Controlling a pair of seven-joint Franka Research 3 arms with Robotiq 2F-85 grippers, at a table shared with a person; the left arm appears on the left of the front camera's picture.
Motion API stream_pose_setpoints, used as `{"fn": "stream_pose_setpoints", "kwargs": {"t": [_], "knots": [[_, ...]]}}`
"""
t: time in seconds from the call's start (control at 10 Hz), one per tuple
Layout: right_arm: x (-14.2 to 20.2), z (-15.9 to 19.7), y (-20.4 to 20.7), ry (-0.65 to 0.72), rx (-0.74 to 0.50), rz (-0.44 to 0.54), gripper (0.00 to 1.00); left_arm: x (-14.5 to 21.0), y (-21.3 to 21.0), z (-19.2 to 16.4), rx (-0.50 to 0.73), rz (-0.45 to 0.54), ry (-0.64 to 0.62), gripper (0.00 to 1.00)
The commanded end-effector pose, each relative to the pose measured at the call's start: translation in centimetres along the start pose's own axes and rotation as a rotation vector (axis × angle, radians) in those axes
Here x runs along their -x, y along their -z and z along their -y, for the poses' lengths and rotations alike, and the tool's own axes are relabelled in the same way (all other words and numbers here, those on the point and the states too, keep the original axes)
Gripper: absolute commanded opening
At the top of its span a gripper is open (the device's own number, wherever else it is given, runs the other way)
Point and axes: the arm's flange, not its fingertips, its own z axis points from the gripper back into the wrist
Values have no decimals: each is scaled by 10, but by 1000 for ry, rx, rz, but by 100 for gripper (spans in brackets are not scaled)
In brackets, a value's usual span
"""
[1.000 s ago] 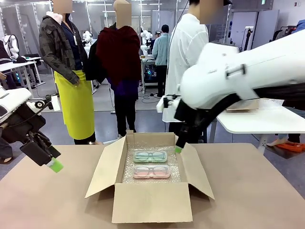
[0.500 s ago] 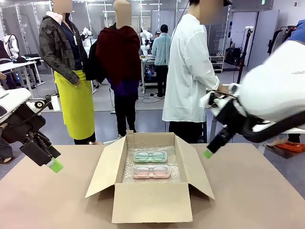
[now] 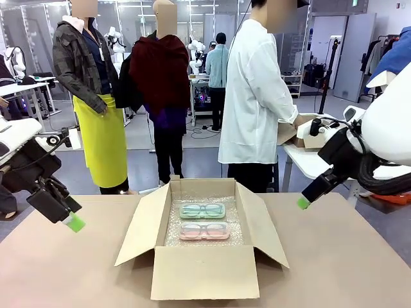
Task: Pack the glasses set securely to prepare it for shipping.
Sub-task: Position the Package Box on the left side of the table.
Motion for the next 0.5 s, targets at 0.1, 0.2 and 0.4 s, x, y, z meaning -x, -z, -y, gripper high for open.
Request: {"fn": "stream_pose_setpoints", "kwargs": {"t": [0.1,0.2,0.4], "knots": [[0,-1,-4,-2,-7,13,100,1,-2,0,27,13,17,100],[0,-1,-4,-2,-7,13,100,1,-2,0,27,13,17,100],[0,-1,-4,-2,-7,13,100,1,-2,0,27,13,17,100]]}}
